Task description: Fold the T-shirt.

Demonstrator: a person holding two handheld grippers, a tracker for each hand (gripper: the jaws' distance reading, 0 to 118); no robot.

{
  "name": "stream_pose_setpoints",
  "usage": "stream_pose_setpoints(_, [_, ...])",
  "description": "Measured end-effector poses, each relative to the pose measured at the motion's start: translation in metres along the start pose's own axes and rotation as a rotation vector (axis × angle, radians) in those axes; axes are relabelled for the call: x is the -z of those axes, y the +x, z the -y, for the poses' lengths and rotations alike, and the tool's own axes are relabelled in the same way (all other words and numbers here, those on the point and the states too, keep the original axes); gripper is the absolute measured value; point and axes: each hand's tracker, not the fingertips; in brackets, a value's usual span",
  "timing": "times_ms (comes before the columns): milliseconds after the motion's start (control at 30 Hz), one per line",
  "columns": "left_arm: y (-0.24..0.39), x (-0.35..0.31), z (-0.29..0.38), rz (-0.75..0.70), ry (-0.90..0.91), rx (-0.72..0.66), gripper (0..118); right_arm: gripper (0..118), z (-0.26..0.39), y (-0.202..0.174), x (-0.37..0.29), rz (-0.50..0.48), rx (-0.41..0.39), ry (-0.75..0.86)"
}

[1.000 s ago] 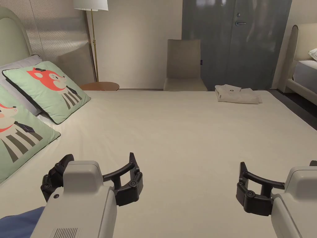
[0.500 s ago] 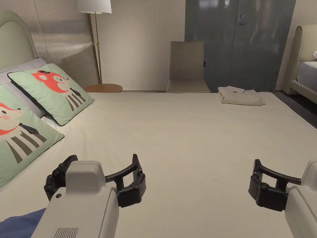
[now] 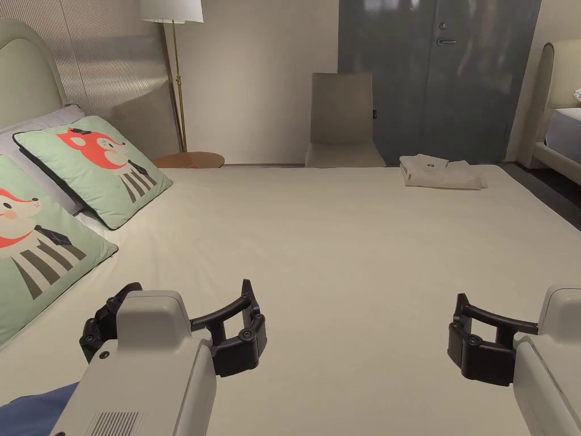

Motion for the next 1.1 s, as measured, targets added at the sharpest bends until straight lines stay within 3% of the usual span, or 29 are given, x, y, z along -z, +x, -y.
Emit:
stream_pose_setpoints(433, [0.0016, -0.0003, 0.0022, 0.014, -0.016, -0.011, 111, 118, 0.0009, -0.0085, -0.0060, 0.026, -0.065, 0.038])
stream_pose_setpoints(1100, [0.0029, -0.0008, 0.0032, 0.019, -0.023, -0.009, 111, 118, 0.0003, -0.0086, -0.0039, 0.004, -0.034, 0.016])
